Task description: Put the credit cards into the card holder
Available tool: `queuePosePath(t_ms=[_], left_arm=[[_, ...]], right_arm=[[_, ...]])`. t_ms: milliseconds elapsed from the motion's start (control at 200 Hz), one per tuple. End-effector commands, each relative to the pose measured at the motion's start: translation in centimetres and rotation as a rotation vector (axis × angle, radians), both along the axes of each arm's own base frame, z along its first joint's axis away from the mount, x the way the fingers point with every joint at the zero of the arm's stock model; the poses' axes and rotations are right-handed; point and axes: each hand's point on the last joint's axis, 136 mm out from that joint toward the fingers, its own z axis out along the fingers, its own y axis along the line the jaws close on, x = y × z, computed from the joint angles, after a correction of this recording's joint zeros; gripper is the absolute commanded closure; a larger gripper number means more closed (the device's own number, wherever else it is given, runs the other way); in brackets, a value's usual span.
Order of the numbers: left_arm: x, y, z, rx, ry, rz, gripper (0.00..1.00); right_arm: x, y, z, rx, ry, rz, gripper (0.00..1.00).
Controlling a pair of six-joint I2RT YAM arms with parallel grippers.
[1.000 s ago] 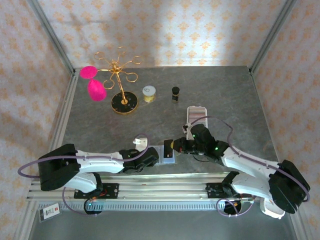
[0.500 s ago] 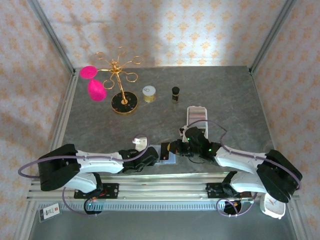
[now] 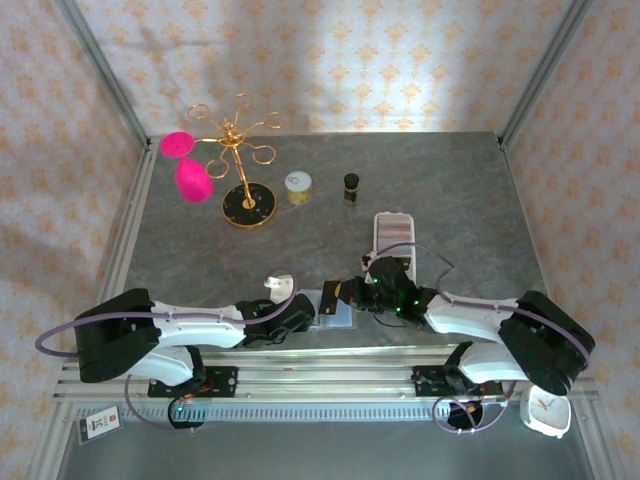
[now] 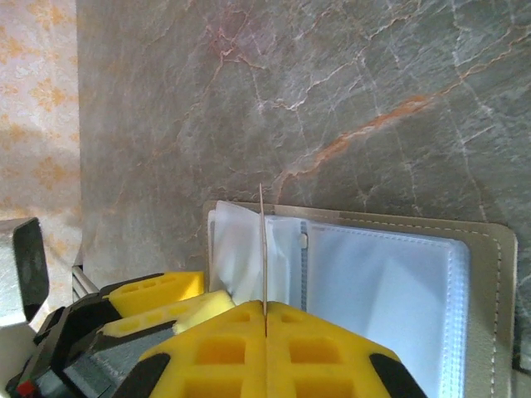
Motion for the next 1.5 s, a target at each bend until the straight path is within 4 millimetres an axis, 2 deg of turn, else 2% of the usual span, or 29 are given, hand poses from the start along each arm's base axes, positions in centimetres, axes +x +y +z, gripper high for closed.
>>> queuePosePath(t_ms=[0, 320, 676, 831, 1031, 1231, 1496], left_arm=[[-1.6, 1.7, -2.1, 0.061, 0.082, -0.012, 0.66], [-1.8, 1.8, -2.3, 0.046, 0.086, -0.01, 0.66], [-1.7, 1.7, -2.1, 0.034, 0.078, -0.01, 0.66], [-1.7, 1.6, -2.0, 0.024, 0.077, -0.006, 0.66], [-1.7, 1.6, -1.9, 0.015, 0.073, -0.006, 0.66], [-1.7, 1.6, -2.0, 0.01, 0.073, -0.002, 0.66], [-1.7, 1.7, -1.8, -0.027, 0.061, 0.02, 0.57]], right_arm=[[0.9, 0.0, 0.3, 0.006, -0.04, -0.036, 1.0], [0.4, 0.3, -0.3, 0.028, -0.033, -0.015, 1.0], [-0.4, -0.4, -1.3, 0.026, -0.01, -0.017, 1.0], [-1.1, 0.1, -1.5, 0.049, 0.013, 0.005, 1.0], [-2.4, 1.6, -2.0, 0.038, 0.035, 0.072, 1.0], [-2.8, 1.7, -2.9, 0.019, 0.063, 0.08, 1.0], [-2.8, 1.5, -3.1, 0.013, 0.079, 0.059, 1.0]])
